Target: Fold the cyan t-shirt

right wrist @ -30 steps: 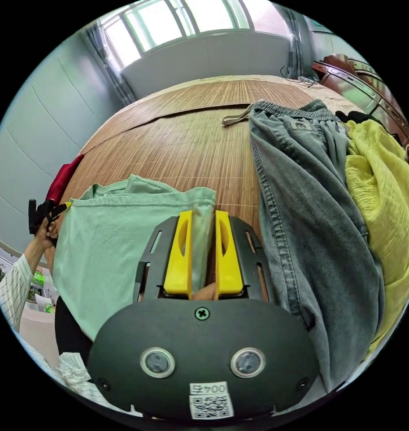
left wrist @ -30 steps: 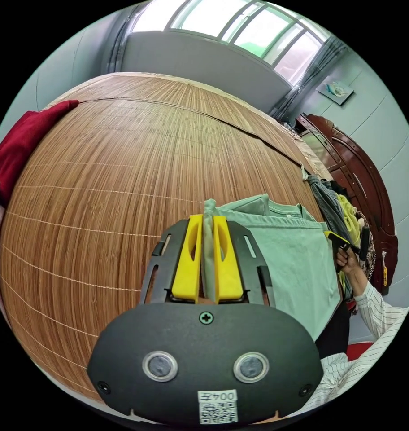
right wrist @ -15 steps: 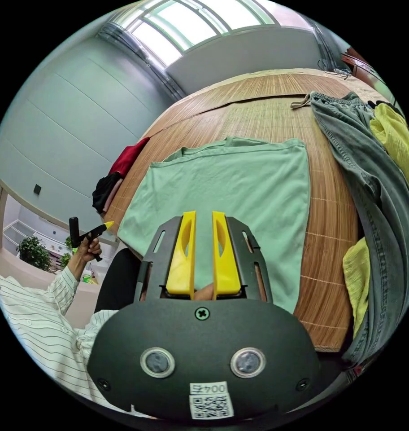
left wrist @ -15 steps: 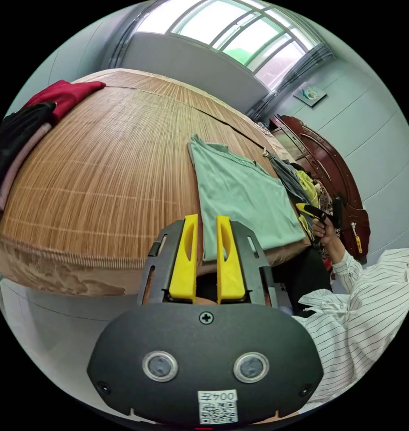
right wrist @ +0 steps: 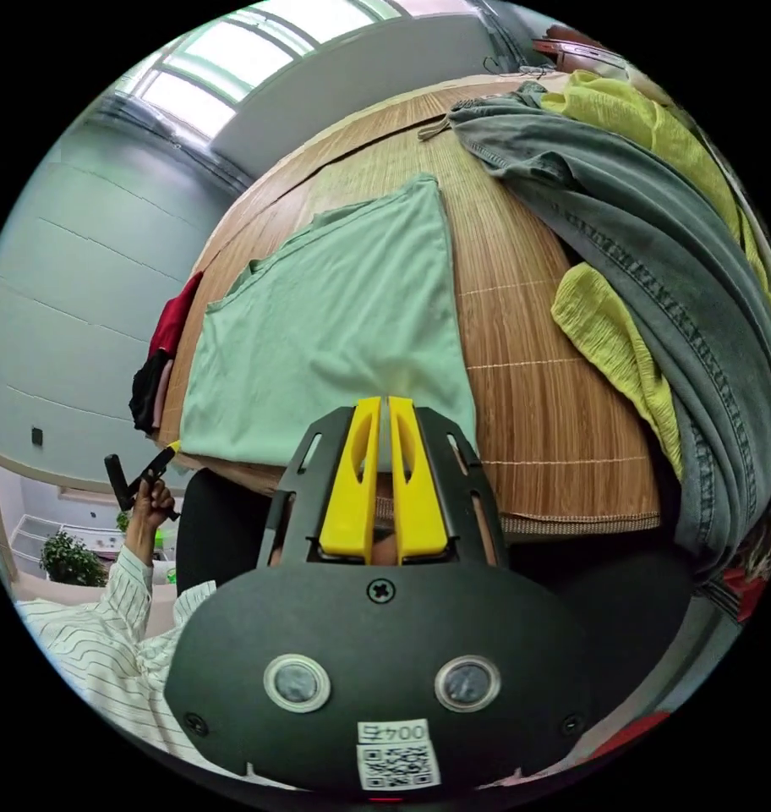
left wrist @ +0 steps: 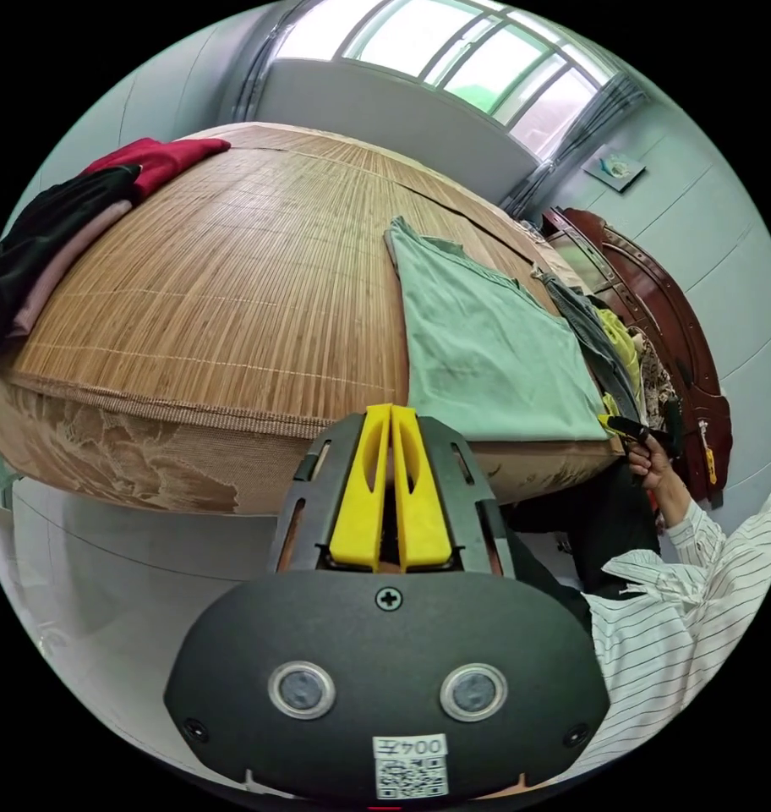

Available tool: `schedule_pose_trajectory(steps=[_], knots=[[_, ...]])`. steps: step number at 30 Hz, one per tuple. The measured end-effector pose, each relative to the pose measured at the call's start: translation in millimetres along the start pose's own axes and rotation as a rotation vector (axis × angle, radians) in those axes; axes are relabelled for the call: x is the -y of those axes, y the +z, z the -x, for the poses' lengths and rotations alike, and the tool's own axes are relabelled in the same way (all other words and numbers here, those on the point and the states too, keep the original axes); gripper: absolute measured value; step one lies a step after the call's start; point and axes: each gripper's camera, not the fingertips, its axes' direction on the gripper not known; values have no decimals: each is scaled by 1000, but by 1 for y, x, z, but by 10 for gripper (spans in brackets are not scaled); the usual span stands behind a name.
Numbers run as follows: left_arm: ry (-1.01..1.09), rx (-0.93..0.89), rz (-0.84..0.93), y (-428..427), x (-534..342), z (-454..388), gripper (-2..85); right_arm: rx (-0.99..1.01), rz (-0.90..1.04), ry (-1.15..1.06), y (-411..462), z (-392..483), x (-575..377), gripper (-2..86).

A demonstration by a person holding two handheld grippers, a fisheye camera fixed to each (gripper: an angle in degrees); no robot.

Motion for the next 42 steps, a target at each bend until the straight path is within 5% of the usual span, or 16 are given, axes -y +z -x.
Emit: schedule_pose_trajectory(steps=[6,12,17,36,42], knots=[[171,-128,-77,3,-7,-87,29,0,-46,108,-39,-45,-17,71],[537,-254,71,96,-22,-246,65,134,-66,298,-50,-100,-41,94],[636,-370,131,165,-42,-334,72,324,-25,450,-39,-139,-49,112],[974,-223,210,298,-116,-520,99,497,-8,463,-30,-171,-23,14],[1071,-31,119,316,-137,-557,84,496,28,397,-30,-160,-2,14]])
